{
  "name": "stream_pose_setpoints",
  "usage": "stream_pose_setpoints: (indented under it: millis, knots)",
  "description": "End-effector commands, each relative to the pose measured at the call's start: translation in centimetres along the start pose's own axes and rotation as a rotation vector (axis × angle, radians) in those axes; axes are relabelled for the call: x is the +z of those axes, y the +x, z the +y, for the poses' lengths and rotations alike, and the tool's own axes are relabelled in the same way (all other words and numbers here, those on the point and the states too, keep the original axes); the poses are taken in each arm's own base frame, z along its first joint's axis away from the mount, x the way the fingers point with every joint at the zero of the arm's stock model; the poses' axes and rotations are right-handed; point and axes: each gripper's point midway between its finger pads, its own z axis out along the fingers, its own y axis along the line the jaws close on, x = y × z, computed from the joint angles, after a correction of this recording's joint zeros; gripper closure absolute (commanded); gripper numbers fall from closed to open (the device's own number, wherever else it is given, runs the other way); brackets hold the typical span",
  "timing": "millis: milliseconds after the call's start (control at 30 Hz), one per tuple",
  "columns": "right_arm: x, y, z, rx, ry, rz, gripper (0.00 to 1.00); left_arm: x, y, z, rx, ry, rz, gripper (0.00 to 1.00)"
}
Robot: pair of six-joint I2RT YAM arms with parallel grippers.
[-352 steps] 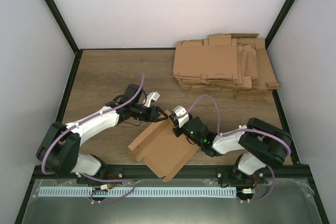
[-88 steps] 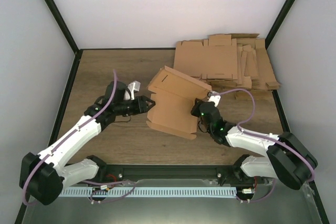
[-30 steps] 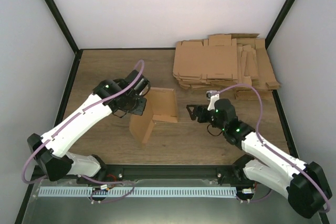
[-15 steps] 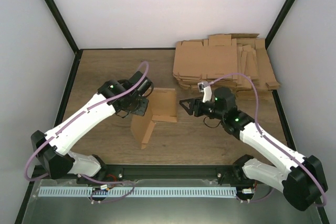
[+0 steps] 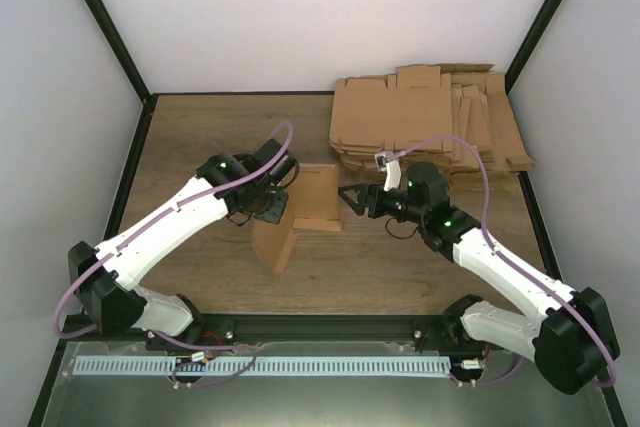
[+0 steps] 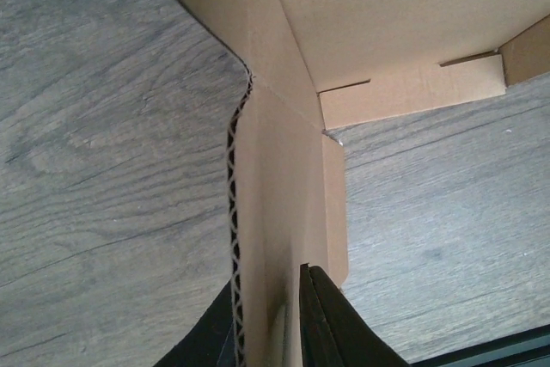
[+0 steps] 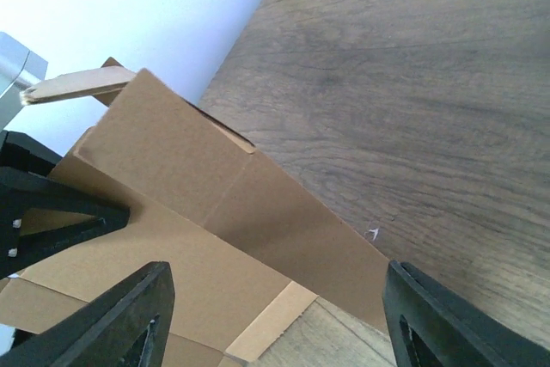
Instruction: Fold the paper box
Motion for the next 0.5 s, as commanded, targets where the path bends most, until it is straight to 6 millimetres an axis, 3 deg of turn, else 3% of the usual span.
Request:
stream_pose_setpoints:
  millis: [0,233,367,467]
  knots:
    - [-1.1,-2.8,1.3,-0.149,0.013,-0.077,0.29,0.0,-0.7,-0.8,0.018,0.034,-0.029,0.83]
    - [-2.1,-4.5,1.6,-0.265,0.065,-0.123,0.23,-0.5,-1.2,-1.4,0.027,0.068,-0.049,0.77]
    - [-2.2,-5.0,3.6,-0.365,-0.013,-0.128,0.2,-1.3,-1.9,-2.1,0.027,0.117,-0.082,0.65]
    - [-2.3,-5.5,4.2,-0.447,-0.033,-0.147,0.11,-1.7,-2.4,-2.8,0.021,0.157,-0.106,0.56]
